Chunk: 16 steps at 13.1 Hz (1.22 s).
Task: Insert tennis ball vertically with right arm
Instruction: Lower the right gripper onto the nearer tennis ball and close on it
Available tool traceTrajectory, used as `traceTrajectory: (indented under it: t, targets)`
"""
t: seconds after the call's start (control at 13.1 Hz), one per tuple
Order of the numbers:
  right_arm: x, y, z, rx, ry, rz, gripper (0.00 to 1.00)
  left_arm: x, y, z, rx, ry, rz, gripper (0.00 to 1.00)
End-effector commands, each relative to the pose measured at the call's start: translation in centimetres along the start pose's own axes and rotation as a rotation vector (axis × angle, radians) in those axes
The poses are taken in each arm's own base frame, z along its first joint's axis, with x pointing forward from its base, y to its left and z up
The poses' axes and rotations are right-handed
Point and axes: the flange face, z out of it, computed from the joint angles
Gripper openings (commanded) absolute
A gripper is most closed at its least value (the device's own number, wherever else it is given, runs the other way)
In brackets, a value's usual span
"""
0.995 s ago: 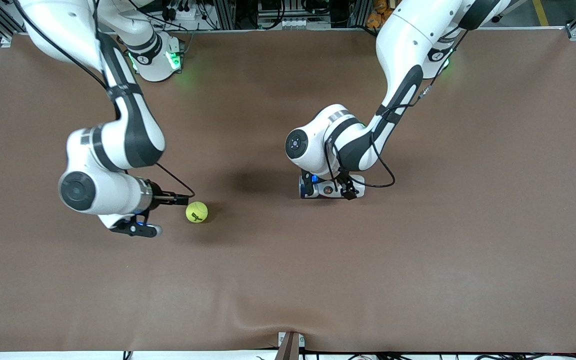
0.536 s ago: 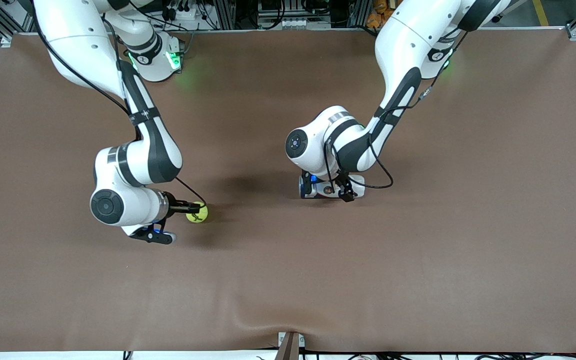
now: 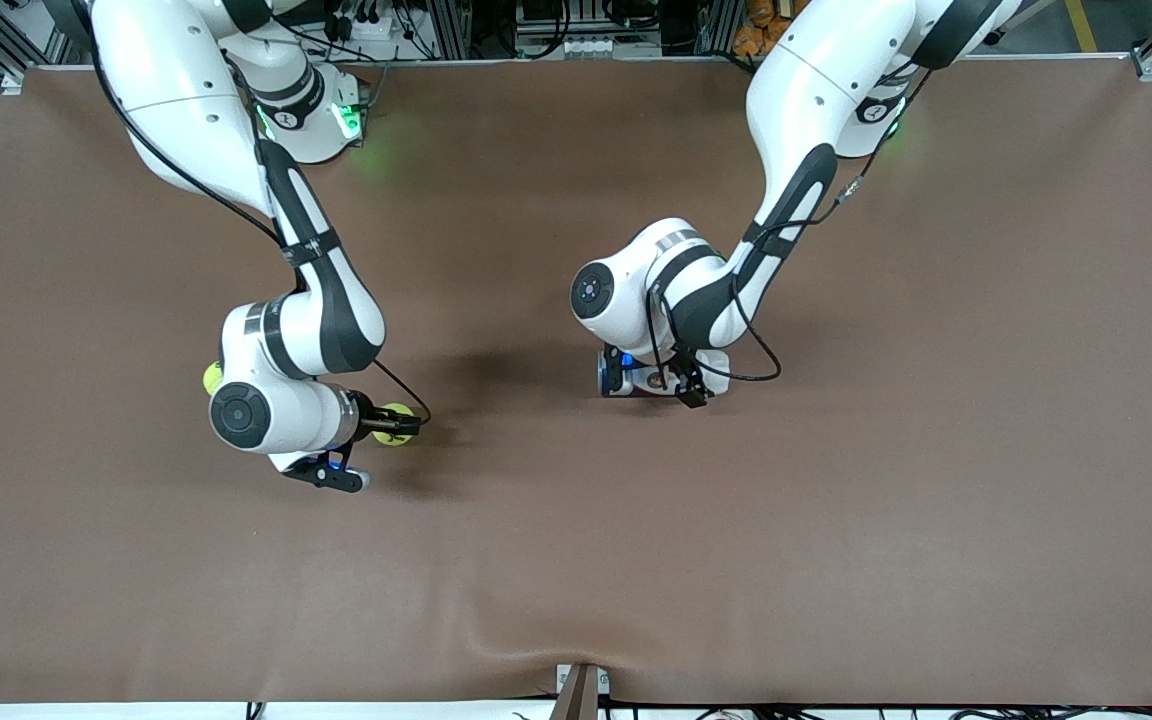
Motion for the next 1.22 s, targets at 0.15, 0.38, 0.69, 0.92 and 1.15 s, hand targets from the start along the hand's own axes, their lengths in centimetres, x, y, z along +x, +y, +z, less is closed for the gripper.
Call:
traceTrajectory:
  t: [0.15,0.38,0.69,0.92,1.15]
  targets:
    - [0.1,-0.2,2.1,-0.004,-0.01,0.019,1.0,-0.3,-0.1,1.3,0.008,-0.009,0.026,1.0]
    - [0.3,-0.2,2.7,-0.004,-0.002,0.02,1.0,-0.3,0.1,1.8,0.002,-0.017,0.028,1.0]
    - [0.6,-0.2,3.4,-0.004,0.007,0.021,1.0,0.0,0.1,2.2,0.003,-0.01,0.03,1.0]
    - [-0.1,-1.4,3.5,-0.021,0.015,-0.009,0.24,0.0,-0.1,2.5,0.004,0.001,0.027,1.0]
    - [0.4,-0.7,1.2,-0.004,0.032,0.003,0.0,0.0,-0.1,2.4,0.004,0.002,0.027,0.96]
